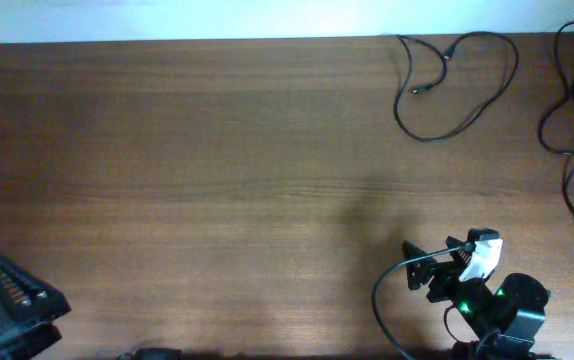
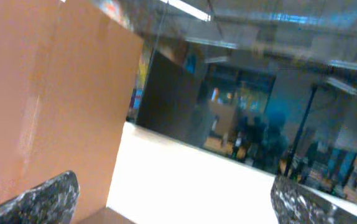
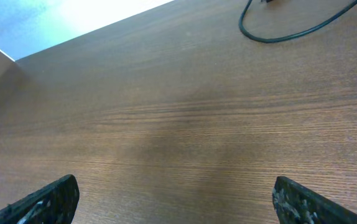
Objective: Untangle cables
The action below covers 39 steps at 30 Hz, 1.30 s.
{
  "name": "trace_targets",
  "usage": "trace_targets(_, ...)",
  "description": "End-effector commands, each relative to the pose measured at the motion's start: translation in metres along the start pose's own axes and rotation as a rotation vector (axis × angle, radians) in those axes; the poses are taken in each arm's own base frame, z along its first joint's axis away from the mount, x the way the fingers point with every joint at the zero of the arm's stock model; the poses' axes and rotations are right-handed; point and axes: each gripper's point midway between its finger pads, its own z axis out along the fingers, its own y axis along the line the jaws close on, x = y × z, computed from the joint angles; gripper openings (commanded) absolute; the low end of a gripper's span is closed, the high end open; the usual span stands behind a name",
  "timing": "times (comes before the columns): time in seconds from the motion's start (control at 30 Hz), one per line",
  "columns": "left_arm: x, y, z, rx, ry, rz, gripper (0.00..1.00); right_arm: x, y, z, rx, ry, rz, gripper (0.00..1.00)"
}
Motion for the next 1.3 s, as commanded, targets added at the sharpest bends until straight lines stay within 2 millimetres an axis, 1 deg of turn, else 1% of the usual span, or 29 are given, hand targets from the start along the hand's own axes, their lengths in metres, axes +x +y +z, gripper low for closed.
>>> trace_targets(0.0, 0.01, 0.0, 0.001, -0.002, 0.037, 0.022, 0.99, -0.003, -0.001, -0.001, 0.006, -0.011, -0.007, 0.99)
trace_targets(0.03, 0.013, -0.008, 0.001, 0.042, 0.048, 0.025, 0.99, -0.003, -0.001, -0.001, 0.006, -0.011, -0.007, 0.99)
trace_targets(0.07, 0.018, -0.009, 0.003, 0.04, 0.06, 0.031, 0.99, -0.003, -0.001, -0.001, 0.006, -0.011, -0.007, 0.99)
trace_targets(0.1, 0.025, -0.009, 0.006, 0.04, 0.073, 0.038, 0.99, -0.003, -0.001, -0.001, 0.006, -0.011, -0.007, 0.99)
trace_targets(0.17, 0.043, -0.023, 0.013, 0.099, 0.097, 0.044, 0.99, -0.003, -0.001, -0.001, 0.006, -0.012, -0.007, 0.99)
trace_targets(0.23, 0.058, -0.039, 0.021, 0.18, 0.016, 0.007, 0.99, -0.003, -0.001, -0.001, 0.006, -0.012, -0.007, 0.99)
trace_targets(0.27, 0.061, -0.043, 0.02, 0.208, -0.022, -0.009, 0.99, -0.003, -0.001, -0.001, 0.006, -0.012, -0.007, 0.99)
trace_targets(0.3, 0.066, -0.047, 0.016, 0.246, -0.082, -0.031, 0.99, -0.003, -0.001, -0.001, 0.006, -0.012, -0.007, 0.99)
trace_targets(0.33, 0.072, -0.046, 0.008, 0.274, -0.155, -0.057, 0.99, -0.003, -0.001, -0.001, 0.006, -0.012, -0.007, 0.99)
trace_targets(0.37, 0.079, -0.043, -0.008, 0.315, -0.247, -0.085, 0.99, -0.003, -0.001, -0.001, 0.006, -0.011, -0.007, 0.99)
trace_targets(0.4, 0.085, -0.044, -0.018, 0.352, -0.284, -0.093, 0.99, -0.003, -0.001, -0.001, 0.006, -0.012, -0.007, 0.99)
trace_targets(0.43, 0.094, -0.051, -0.018, 0.391, -0.298, -0.091, 0.99, -0.003, -0.001, -0.001, 0.006, -0.012, -0.007, 0.99)
trace_targets(0.5, 0.118, -0.06, -0.016, 0.444, -0.26, -0.062, 0.99, -0.003, -0.001, -0.001, 0.006, -0.012, -0.007, 0.99)
trace_targets(0.57, 0.141, -0.059, -0.012, 0.435, -0.226, -0.038, 0.99, -0.003, -0.001, -0.001, 0.006, -0.011, -0.007, 0.99)
trace_targets(0.6, 0.168, -0.056, -0.006, 0.422, -0.169, -0.016, 0.99, -0.003, -0.001, -0.001, 0.006, -0.012, -0.007, 0.99)
trace_targets(0.67, 0.198, -0.053, -0.002, 0.408, -0.106, 0.005, 0.99, -0.003, -0.001, -0.001, 0.006, -0.011, -0.007, 0.99)
trace_targets(0.73, 0.22, -0.052, -0.001, 0.41, -0.042, 0.022, 0.99, -0.003, -0.001, -0.001, 0.006, -0.011, -0.007, 0.99)
trace_targets(0.83, 0.249, -0.058, -0.004, 0.457, 0.073, 0.048, 0.99, -0.003, -0.001, -0.001, 0.006, -0.012, -0.007, 0.99)
trace_targets(0.87, 0.25, -0.055, -0.003, 0.436, 0.076, 0.05, 0.99, -0.003, -0.001, -0.001, 0.006, -0.012, -0.007, 0.99)
trace_targets(0.9, 0.26, -0.044, 0.001, 0.373, 0.113, 0.062, 0.99, -0.003, -0.001, -0.001, 0.006, -0.012, -0.007, 0.99)
trace_targets(0.93, 0.268, -0.041, 0.001, 0.356, 0.145, 0.072, 0.99, -0.003, -0.001, -0.001, 0.006, -0.011, -0.007, 0.99)
trace_targets(0.97, 0.289, -0.04, -0.003, 0.366, 0.228, 0.091, 0.99, -0.003, -0.001, -0.001, 0.006, -0.011, -0.007, 0.99)
trace_targets(1.07, 0.33, -0.033, -0.01, 0.361, 0.332, 0.136, 0.99, -0.003, -0.001, -0.001, 0.006, -0.011, -0.007, 0.99)
trace_targets(1.13, 0.37, -0.025, -0.019, 0.356, 0.416, 0.156, 0.99, -0.003, -0.001, -0.001, 0.006, -0.012, -0.007, 0.99)
trace_targets(1.17, 0.385, -0.021, -0.025, 0.355, 0.476, 0.171, 0.99, -0.003, -0.001, -0.001, 0.006, -0.011, -0.007, 0.99)
trace_targets(1.2, 0.387, -0.02, -0.026, 0.356, 0.486, 0.187, 0.99, -0.003, -0.001, -0.001, 0.006, -0.011, -0.007, 0.99)
trace_targets(1.23, 0.387, -0.021, -0.026, 0.376, 0.476, 0.245, 0.99, -0.003, -0.001, -0.001, 0.006, -0.011, -0.007, 0.99)
trace_targets(1.27, 0.387, -0.021, -0.026, 0.38, 0.474, 0.255, 0.99, -0.003, -0.001, -0.001, 0.006, -0.011, -0.007, 0.99)
